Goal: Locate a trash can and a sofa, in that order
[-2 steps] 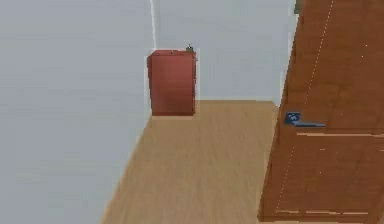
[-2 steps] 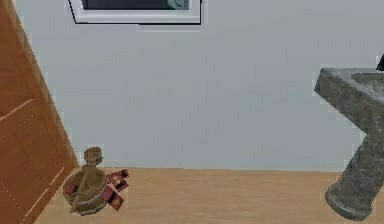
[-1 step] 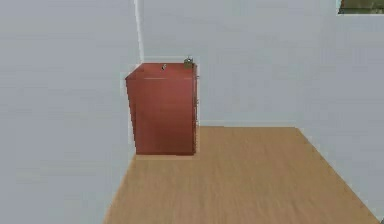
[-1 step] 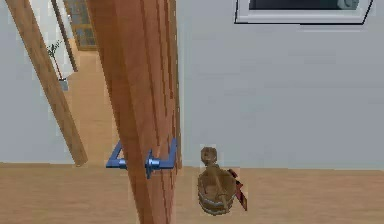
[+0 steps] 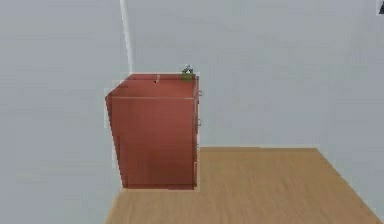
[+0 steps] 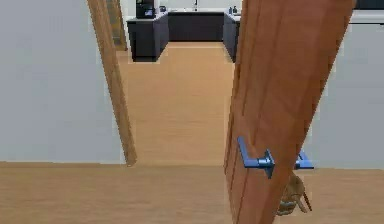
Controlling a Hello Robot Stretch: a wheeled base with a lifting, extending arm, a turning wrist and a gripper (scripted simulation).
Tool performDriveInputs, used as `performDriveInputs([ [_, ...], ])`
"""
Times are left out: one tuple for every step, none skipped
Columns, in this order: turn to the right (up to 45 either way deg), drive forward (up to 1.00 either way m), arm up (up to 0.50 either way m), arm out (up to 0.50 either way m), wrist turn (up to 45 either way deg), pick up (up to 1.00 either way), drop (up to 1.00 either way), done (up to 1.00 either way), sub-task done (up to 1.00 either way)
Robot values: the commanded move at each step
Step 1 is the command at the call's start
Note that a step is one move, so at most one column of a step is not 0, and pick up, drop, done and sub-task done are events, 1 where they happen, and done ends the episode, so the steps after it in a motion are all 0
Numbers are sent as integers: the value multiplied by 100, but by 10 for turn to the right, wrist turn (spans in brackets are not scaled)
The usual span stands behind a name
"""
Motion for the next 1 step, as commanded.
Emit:
performDriveInputs([
  [450, 0, 0, 0, 0, 0, 0, 0, 0],
])
